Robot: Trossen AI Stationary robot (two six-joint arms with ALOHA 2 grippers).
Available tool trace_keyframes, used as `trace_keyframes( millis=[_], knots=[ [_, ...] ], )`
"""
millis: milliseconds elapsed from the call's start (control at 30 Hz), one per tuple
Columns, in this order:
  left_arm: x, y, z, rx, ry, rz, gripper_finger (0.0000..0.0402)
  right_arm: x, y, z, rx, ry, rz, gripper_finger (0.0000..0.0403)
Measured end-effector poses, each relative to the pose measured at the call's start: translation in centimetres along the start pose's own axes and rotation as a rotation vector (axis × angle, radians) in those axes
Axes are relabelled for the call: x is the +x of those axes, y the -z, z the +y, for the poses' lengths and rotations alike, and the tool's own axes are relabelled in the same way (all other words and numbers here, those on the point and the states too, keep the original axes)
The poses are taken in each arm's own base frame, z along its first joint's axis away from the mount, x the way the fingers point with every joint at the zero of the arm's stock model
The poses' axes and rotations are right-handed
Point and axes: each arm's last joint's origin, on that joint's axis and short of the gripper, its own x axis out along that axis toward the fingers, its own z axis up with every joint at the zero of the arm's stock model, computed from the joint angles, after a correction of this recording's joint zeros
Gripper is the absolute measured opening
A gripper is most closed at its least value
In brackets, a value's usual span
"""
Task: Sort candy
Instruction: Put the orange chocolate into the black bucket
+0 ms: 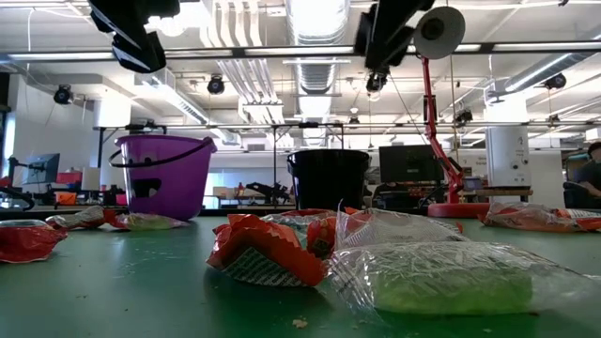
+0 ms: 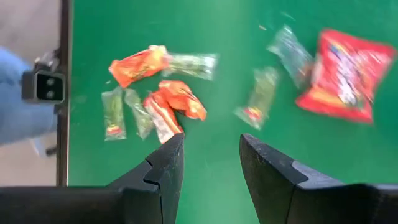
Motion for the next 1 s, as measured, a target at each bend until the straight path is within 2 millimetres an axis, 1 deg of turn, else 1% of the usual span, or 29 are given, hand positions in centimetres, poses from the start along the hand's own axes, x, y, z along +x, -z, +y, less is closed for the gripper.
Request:
trace_keyframes(
  millis=[133, 300, 367, 500, 700, 900, 1000],
  knots=[
    [0.0, 0.0, 0.0, -0.005, 0.0, -0.002, 0.013, 1.2, -0.3, 0.0, -0.104, -0.059, 0.014, 0.0148],
    [0.0, -0.1, 0.0, -0.016, 0.001, -0.008, 0.013, 2.2, -0.3, -0.3, -0.272, -0.059, 0.033, 0.0148],
    [0.0, -0.2, 0.0, -0.034, 0.002, -0.016, 0.013, 2.7, -0.4, -0.4, -0.307, -0.06, 0.044, 0.0148],
    [0.0, -0.2, 0.0, -0.07, 0.003, -0.019, 0.0129, 3.5, -0.4, -0.6, -0.324, -0.059, 0.062, 0.0148],
    [0.0, -0.7, -0.1, -0.083, 0.01, -0.064, 0.0129, 5.9, -0.6, -0.8, -0.353, -0.063, 0.083, 0.0148],
    [0.0, -1.1, -0.2, -0.127, 0.023, -0.108, 0.0129, 8.7, -0.8, -0.4, -0.354, -0.072, 0.078, 0.0148],
    [0.0, -1.1, -0.2, -0.144, 0.025, -0.108, 0.0129, 9.5, -0.9, 0.0, -0.35, -0.077, 0.073, 0.0148]
  ],
)
